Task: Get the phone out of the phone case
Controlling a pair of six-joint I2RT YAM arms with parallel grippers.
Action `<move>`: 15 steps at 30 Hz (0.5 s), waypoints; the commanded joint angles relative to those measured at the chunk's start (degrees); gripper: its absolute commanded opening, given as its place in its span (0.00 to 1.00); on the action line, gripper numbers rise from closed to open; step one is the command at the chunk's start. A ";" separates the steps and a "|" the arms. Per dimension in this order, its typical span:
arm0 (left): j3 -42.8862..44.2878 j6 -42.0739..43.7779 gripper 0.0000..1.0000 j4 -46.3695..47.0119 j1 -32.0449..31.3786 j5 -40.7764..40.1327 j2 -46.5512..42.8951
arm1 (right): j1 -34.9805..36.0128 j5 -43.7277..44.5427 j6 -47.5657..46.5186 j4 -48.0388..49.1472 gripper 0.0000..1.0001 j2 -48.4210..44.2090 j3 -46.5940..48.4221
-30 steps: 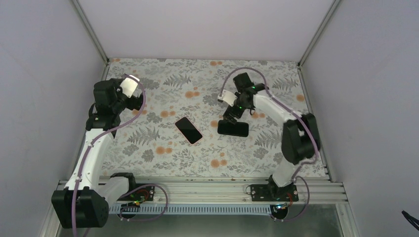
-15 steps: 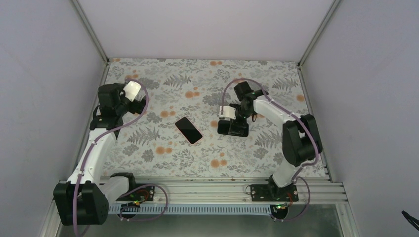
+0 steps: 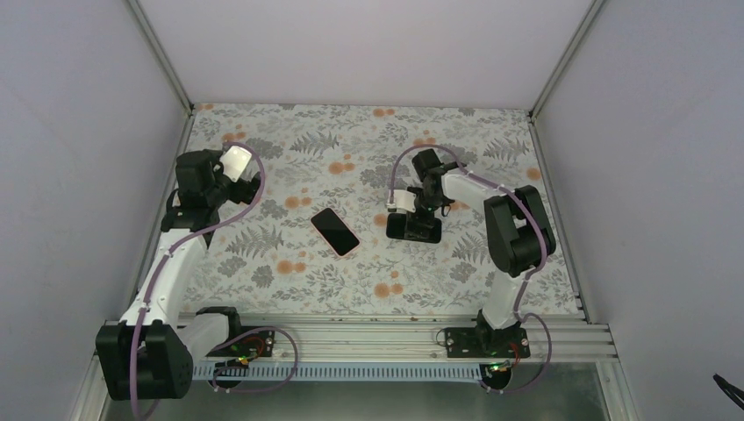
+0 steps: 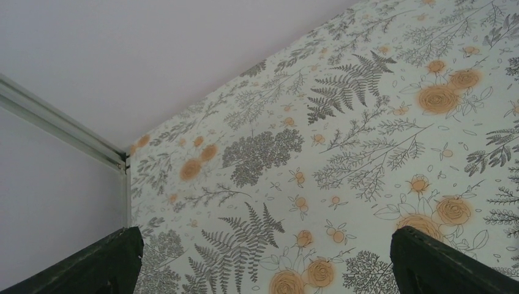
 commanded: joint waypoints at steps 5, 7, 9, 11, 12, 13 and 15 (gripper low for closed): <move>-0.93 0.23 1.00 1.39 0.39 0.64 0.38 | -2.14 -0.56 0.66 -1.49 1.00 3.62 3.56; -0.87 0.21 1.00 1.21 0.39 0.50 0.54 | -2.39 -0.90 0.56 -3.28 1.00 4.35 4.33; -0.95 0.23 1.00 1.09 0.39 0.13 0.51 | -2.52 -0.70 0.33 -4.69 1.00 4.75 4.63; -1.11 0.23 1.00 1.03 0.44 0.12 0.43 | -2.52 -0.56 0.22 -5.87 1.00 4.93 4.56; -1.25 0.23 1.00 1.03 0.39 0.12 0.33 | -2.59 -0.56 0.08 -6.55 1.00 4.93 4.44; -1.37 0.31 1.00 0.87 0.42 0.14 0.28 | -2.61 -0.62 0.00 -7.07 1.00 4.77 4.25; -1.55 0.38 1.00 0.71 0.39 0.38 0.15 | -2.62 -1.10 -0.14 -7.96 1.00 4.50 3.84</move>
